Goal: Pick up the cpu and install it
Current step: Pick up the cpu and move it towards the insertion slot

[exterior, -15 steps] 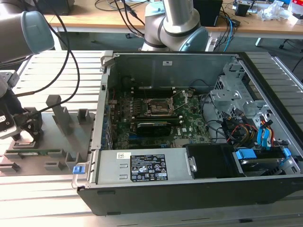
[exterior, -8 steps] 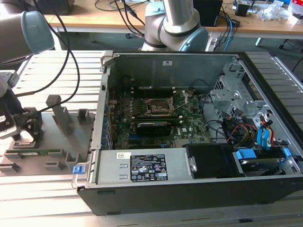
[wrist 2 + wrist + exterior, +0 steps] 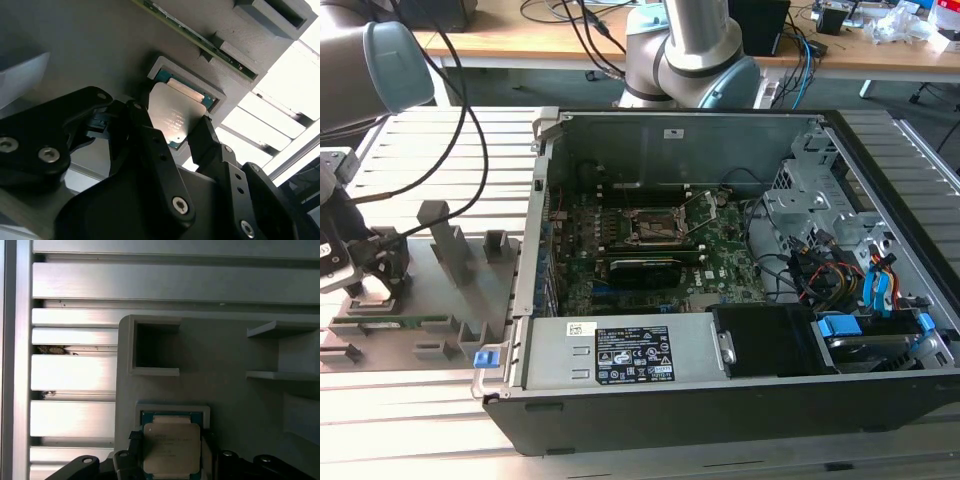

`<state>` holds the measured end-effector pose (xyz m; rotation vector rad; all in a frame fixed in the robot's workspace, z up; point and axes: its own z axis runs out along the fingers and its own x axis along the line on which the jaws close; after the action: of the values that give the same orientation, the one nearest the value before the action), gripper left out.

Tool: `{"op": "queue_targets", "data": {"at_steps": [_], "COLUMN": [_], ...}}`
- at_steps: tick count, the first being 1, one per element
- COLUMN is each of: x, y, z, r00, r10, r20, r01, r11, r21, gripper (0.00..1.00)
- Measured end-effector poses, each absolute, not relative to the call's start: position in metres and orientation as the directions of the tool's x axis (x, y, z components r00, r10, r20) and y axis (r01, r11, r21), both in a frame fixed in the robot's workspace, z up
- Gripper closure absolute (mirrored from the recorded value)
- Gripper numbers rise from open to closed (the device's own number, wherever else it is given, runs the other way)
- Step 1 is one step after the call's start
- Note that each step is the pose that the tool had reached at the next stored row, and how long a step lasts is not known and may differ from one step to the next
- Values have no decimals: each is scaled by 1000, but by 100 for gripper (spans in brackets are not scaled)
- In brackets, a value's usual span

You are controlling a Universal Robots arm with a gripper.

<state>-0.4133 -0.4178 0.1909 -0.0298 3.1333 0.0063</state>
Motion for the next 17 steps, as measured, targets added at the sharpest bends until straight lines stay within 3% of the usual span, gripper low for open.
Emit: {"op": "queue_targets", "data": {"at_steps": [17], "x": [-413], "y": [-417], "z": [215], "r00": [-1000], "r10": [-19], "r20": [-8], "r01": [-19], "r11": [1000], "r21": [4], "gripper": [45]}}
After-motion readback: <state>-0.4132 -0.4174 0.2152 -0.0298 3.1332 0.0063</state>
